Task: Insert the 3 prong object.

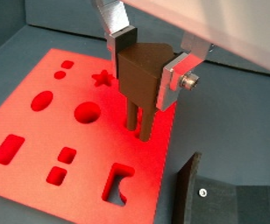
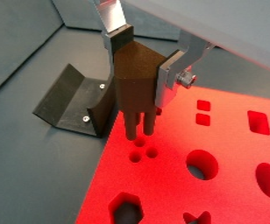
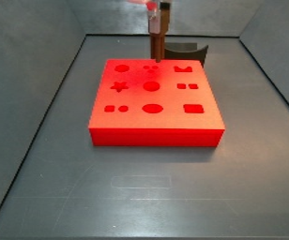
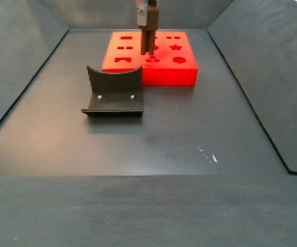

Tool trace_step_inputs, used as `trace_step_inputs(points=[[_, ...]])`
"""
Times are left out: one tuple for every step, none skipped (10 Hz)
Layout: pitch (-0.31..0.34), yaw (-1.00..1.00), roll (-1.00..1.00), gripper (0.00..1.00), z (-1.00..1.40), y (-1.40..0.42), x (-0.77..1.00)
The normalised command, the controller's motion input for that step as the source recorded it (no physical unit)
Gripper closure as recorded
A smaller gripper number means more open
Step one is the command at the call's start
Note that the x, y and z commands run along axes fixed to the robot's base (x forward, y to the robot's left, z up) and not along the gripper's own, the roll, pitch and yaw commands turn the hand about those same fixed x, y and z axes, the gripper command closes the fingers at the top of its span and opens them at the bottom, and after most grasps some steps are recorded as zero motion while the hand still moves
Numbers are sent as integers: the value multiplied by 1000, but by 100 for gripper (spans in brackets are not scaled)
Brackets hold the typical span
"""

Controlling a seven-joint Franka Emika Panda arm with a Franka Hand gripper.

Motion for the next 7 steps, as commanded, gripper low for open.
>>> trace_step_inputs(points=[[500,0,-16,100,0,109,406],[500,0,-96,100,0,74,437],[497,0,-86,100,-57,0,589],[0,-11,0,100,-40,0,0],[-76,83,-80,100,-51,-169,-143],[-121,349,-40,100,0,-323,-317],[-123,257,-40,100,37,-217,-251]])
